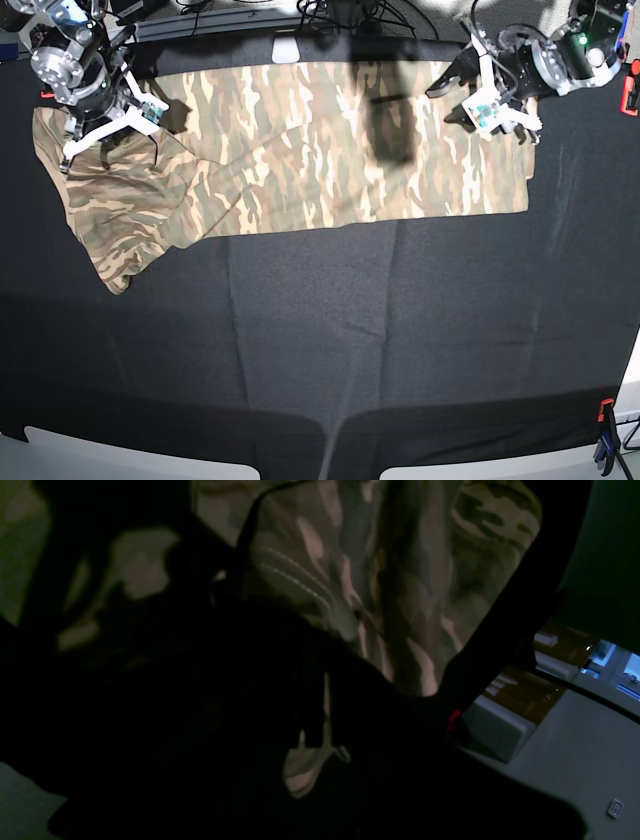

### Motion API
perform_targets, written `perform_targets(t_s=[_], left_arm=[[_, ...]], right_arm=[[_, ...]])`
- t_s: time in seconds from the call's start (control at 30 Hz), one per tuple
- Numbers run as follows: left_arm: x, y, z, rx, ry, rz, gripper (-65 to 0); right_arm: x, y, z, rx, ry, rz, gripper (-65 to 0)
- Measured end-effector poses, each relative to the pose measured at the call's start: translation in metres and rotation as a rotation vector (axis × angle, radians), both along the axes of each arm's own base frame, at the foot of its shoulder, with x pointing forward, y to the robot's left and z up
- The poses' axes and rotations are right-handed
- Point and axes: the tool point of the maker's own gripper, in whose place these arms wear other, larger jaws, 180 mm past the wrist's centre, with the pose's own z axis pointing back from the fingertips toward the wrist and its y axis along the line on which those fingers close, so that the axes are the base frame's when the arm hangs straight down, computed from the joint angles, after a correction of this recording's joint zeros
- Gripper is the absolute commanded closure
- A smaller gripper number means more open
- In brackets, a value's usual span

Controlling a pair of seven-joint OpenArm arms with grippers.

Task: Layout the t-shirt on the table in an organized manner, then fold the t-shirt properly
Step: 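Release the collar edge and reposition both grippers along the strip's ends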

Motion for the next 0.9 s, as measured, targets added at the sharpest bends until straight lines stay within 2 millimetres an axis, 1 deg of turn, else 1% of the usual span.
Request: perform_targets(t_s=[0.07,0.17,0.23,0.4,0.5,0.57,0.63,0.7,0.8,0.9], left_arm=[[0.000,0.000,0.000,0.000,0.000,0.000,-24.3],[0.000,0.000,0.000,0.000,0.000,0.000,-24.3],[0.000,0.000,0.000,0.000,0.000,0.000,-24.3],[0.000,0.000,0.000,0.000,0.000,0.000,-24.3],[0.000,0.000,0.000,0.000,0.000,0.000,-24.3],[0.000,0.000,0.000,0.000,0.000,0.000,-24.3],[0.000,0.000,0.000,0.000,0.000,0.000,-24.3],[0.000,0.000,0.000,0.000,0.000,0.000,-24.3],[0.000,0.000,0.000,0.000,0.000,0.000,-24.3],[0.000,0.000,0.000,-0.001,0.000,0.000,-24.3]], right_arm=[[-0.007,0.001,0.000,-0.013,0.010,0.014,0.0],[-0.027,0.011,0.002,-0.023,0.029,0.056,0.0],[-0.038,0.014,0.007,-0.043,0.013,0.058,0.0],[-0.052,0.003,0.025,-0.161,-0.037,0.056,0.0],[-0.064,-0.013,0.035,-0.253,-0.059,0.032,0.0],[-0.065,-0.023,0.046,-0.313,-0.105,0.028,0.0],[-0.062,-0.027,0.055,-0.352,-0.140,0.044,0.0],[-0.064,-0.028,0.055,-0.359,-0.135,0.057,0.0],[-0.076,-0.027,0.053,-0.376,-0.111,0.080,0.0],[-0.070,-0.028,0.062,-0.382,-0.170,0.066,0.0]])
